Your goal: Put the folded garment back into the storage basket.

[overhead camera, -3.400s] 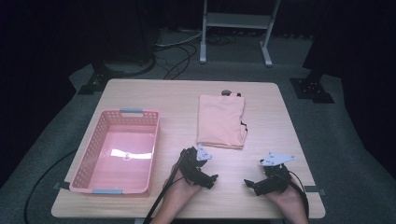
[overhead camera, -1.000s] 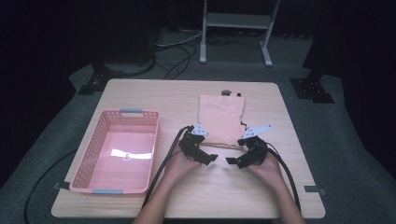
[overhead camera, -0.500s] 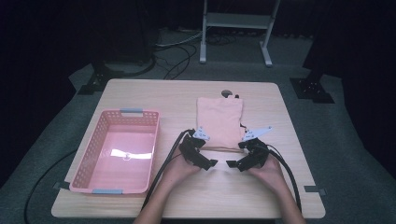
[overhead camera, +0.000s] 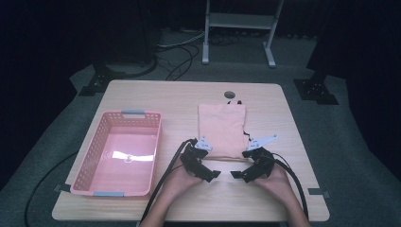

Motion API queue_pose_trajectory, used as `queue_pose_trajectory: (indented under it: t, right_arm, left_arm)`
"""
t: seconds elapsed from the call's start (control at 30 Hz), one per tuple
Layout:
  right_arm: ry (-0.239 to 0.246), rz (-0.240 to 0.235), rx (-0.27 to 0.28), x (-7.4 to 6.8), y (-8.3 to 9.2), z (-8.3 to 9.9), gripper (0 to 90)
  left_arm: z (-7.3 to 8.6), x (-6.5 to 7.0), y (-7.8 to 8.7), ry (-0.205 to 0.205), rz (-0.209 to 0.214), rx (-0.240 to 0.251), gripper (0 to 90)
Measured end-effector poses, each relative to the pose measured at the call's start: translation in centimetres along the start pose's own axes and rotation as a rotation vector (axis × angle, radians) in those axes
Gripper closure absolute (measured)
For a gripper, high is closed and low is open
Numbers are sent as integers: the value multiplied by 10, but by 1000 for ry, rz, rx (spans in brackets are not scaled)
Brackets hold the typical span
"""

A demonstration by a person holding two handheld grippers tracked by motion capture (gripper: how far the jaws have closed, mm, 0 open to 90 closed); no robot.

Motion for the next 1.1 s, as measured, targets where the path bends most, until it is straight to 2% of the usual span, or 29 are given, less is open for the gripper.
queue_pose_trajectory:
  t: [0.1,0.33,0.83,1.1]
  right_arm:
    - [2,-2,-8,-3,2,2,0]
    - [-1,-8,33,-11,8,10,0]
    - [19,-20,22,-31,17,23,0]
    - [13,-30,13,-42,22,29,0]
  left_arm:
    - [1,5,1,-10,3,-20,0]
    - [6,17,5,-16,15,-24,0]
    - [16,38,13,-2,45,8,0]
    - [23,50,19,1,56,16,0]
Point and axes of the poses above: each handheld gripper's, and its own axes: y roughly backward along the jaws, z roughly out of its underside, x roughly to its right, the point moved 6 cm from there along -y, roughly forward along the jaws, and after that the axes turned 7 degrees about x, right-handed, at the moved point
